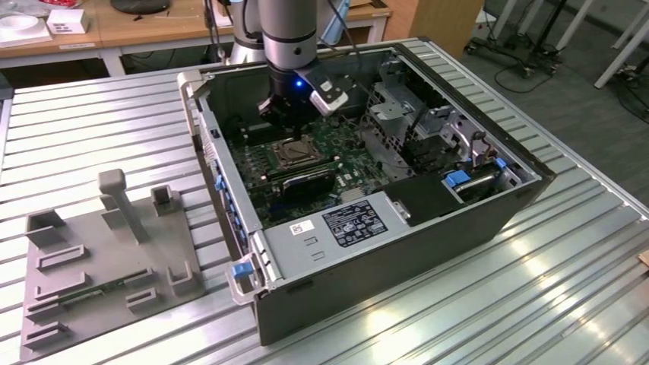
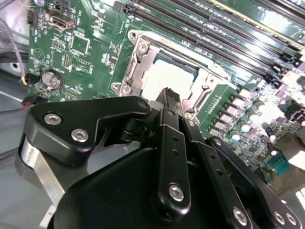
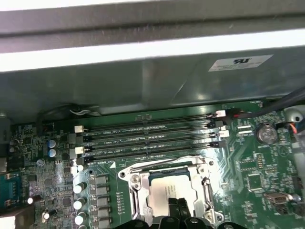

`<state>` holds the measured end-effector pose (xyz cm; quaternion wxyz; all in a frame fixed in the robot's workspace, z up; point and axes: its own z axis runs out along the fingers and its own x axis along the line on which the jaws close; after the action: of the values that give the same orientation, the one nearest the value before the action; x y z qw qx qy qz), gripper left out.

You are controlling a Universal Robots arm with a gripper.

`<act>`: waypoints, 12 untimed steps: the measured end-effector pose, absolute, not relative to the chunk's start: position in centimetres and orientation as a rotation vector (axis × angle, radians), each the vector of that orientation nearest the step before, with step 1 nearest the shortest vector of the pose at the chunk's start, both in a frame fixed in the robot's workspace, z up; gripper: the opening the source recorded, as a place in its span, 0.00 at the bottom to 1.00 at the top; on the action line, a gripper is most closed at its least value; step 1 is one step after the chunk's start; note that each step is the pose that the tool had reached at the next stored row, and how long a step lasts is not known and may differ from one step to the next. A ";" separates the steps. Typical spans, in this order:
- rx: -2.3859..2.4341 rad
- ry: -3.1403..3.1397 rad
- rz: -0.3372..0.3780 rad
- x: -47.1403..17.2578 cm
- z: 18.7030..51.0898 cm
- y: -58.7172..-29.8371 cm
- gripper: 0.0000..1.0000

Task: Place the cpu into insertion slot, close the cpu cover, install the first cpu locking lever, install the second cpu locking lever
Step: 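Install the second cpu locking lever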

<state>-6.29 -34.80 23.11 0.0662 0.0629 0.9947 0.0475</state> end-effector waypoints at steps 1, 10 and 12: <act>0.190 3.000 0.143 -6.3 23.3 -34.8 0.11; 0.189 3.000 0.143 -6.3 24.2 -34.8 0.11; 0.189 3.000 0.142 -6.3 24.2 -34.8 0.11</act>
<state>-6.29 -34.80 24.20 0.0662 0.0628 0.9947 0.0471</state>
